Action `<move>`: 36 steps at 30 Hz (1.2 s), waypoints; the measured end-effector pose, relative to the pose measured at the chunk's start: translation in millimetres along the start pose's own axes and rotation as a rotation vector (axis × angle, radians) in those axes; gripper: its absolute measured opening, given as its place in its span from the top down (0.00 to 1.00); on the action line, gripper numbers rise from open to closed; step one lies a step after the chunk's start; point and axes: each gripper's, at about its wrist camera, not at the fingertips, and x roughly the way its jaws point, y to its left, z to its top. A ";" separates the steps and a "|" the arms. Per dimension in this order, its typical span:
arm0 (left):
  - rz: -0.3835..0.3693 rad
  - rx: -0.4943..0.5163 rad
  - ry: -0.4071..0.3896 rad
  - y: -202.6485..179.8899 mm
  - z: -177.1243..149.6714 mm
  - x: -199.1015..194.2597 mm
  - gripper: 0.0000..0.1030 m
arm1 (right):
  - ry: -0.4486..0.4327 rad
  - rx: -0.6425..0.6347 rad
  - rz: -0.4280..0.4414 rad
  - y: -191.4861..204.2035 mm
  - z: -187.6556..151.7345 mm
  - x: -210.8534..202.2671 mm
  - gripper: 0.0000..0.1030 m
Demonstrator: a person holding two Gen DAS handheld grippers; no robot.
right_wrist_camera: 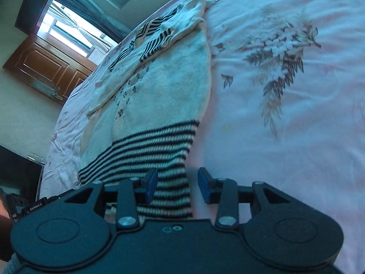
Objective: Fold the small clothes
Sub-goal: 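Grasp the striped hem with both grippers to fold it toward the collar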
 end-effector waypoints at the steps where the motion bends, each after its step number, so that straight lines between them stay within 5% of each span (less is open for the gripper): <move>1: -0.034 -0.032 0.002 3.3 -4.5 1.0 0.45 | -0.007 0.021 0.015 -2.4 -1.2 0.6 0.62; 4: -0.111 -0.096 -0.005 11.2 -7.2 10.5 0.45 | -0.014 0.095 0.093 -14.0 3.0 8.9 0.63; 5: -0.129 -0.120 -0.006 14.4 -7.4 14.8 0.57 | -0.017 0.122 0.111 -18.6 4.5 12.4 0.64; 6: -0.126 -0.142 0.015 16.3 -6.7 21.8 0.83 | -0.017 0.141 0.128 -21.3 6.7 14.8 0.67; 7: -0.117 -0.145 0.037 15.8 -7.4 29.0 0.89 | -0.014 0.144 0.141 -22.1 8.0 16.0 0.67; 9: -0.116 -0.123 0.034 12.5 -10.2 34.0 0.89 | -0.008 0.128 0.129 -21.3 8.5 16.8 0.72; 11: -0.117 -0.108 0.018 7.7 -12.1 30.8 0.89 | -0.010 0.072 0.106 -15.9 7.4 13.5 0.94; 16: -0.119 -0.064 -0.089 1.5 -6.4 1.6 0.90 | -0.107 0.001 0.137 -4.0 4.6 -15.2 0.94; 21: -0.006 -0.003 -0.030 13.1 -10.4 7.7 0.90 | -0.043 0.004 0.047 -20.5 -0.4 2.2 0.94; 25: 0.019 0.030 -0.048 8.4 -11.2 6.0 0.90 | -0.057 0.035 0.063 -22.9 -2.3 -1.6 0.89; 28: 0.056 0.083 -0.050 -3.5 -9.6 6.2 0.77 | -0.052 0.050 0.081 -26.5 -3.4 -4.7 0.80; 32: 0.069 0.145 -0.059 -19.0 -9.6 8.2 0.52 | -0.052 0.043 0.070 -24.6 -4.0 -3.9 0.79; 36: 0.076 0.164 -0.073 -22.6 -10.3 8.7 0.48 | -0.071 0.042 0.049 -24.2 0.6 -3.5 0.79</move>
